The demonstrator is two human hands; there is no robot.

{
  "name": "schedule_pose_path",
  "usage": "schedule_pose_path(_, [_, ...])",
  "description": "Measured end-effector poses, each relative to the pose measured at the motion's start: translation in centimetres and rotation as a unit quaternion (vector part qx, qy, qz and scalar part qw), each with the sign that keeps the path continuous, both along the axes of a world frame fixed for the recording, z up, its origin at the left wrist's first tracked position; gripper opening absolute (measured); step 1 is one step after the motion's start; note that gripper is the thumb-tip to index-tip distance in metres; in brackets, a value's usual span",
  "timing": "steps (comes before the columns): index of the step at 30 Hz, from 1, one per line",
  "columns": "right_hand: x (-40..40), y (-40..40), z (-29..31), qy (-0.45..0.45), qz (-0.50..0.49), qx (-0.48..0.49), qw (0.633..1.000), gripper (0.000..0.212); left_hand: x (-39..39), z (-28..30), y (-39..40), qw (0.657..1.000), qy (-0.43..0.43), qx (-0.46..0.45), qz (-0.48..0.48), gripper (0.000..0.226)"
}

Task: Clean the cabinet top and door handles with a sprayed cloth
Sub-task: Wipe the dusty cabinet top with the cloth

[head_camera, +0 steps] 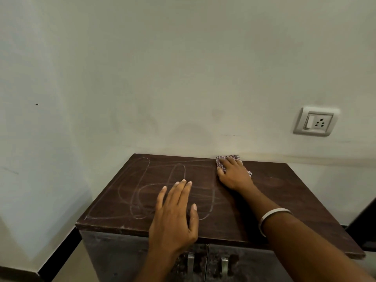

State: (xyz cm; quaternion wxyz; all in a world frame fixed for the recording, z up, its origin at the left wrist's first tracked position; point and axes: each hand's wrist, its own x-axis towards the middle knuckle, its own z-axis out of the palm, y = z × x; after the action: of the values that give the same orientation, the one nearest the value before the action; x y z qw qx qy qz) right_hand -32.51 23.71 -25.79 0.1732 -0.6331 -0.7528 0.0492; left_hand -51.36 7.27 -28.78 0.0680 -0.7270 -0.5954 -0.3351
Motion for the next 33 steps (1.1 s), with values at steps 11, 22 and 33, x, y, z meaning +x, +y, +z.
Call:
schedule_pose_path(11, [4.4, -2.0, 0.4, -0.026, -0.093, -0.008, 0.995, 0.057, 0.3, -0.1, 0.0, 1.000, 0.005, 0.010, 0.003, 0.056])
schedule_pose_path(22, [3.0, -4.9, 0.2, 0.004, -0.027, 0.006, 1.000, 0.054, 0.2, -0.2, 0.0, 1.000, 0.008, 0.010, 0.009, 0.057])
schedule_pose_path(33, [5.3, -7.0, 0.3, -0.007, -0.112, -0.011, 0.994, 0.057, 0.2, -0.2, 0.0, 1.000, 0.021, 0.015, 0.008, 0.058])
